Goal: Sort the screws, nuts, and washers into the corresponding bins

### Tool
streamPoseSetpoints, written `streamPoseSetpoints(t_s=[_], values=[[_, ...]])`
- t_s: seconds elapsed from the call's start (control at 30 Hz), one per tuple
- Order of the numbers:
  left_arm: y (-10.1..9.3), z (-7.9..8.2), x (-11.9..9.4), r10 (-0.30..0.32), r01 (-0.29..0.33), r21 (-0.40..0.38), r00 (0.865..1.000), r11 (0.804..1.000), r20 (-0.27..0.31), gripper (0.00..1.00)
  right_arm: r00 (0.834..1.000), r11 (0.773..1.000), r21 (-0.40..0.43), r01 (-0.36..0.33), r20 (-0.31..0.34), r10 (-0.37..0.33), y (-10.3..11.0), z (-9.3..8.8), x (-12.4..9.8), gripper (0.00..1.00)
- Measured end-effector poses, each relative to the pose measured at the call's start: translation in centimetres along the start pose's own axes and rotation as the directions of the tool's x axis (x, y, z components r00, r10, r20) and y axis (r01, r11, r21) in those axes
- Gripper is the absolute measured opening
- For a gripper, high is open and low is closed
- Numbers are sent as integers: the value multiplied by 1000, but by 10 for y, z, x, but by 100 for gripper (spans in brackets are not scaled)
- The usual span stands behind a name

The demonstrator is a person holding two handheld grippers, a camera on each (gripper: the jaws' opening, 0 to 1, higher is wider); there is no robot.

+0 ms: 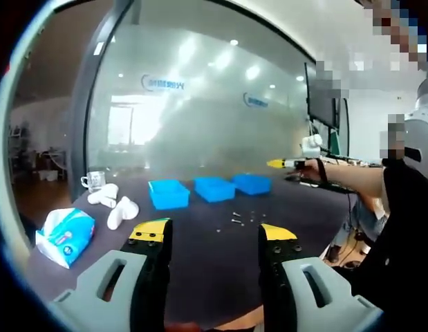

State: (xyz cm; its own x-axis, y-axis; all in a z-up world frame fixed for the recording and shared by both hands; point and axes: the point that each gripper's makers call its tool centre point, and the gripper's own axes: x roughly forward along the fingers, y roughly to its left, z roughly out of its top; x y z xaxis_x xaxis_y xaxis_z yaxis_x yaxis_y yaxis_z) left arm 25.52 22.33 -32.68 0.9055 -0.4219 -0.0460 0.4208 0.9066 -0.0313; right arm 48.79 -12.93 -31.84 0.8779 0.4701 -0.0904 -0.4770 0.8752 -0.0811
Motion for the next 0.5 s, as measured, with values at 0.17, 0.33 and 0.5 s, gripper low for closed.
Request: streamPoseSetpoints(t_s=[0.17, 0.33, 0.5], values=[[-4, 1, 4, -17, 17, -2, 1000, 1000, 3, 49, 999, 999, 22, -38, 20, 38, 26, -6, -30, 20], [-8, 1, 6, -32, 32, 12, 999, 999, -6, 49, 998, 998, -10, -59, 36, 59, 38, -12, -60, 21], [-9, 1, 8, -36, 36, 14, 999, 999, -9, 49, 996, 997, 27, -77, 36, 76, 38, -21, -85, 24]])
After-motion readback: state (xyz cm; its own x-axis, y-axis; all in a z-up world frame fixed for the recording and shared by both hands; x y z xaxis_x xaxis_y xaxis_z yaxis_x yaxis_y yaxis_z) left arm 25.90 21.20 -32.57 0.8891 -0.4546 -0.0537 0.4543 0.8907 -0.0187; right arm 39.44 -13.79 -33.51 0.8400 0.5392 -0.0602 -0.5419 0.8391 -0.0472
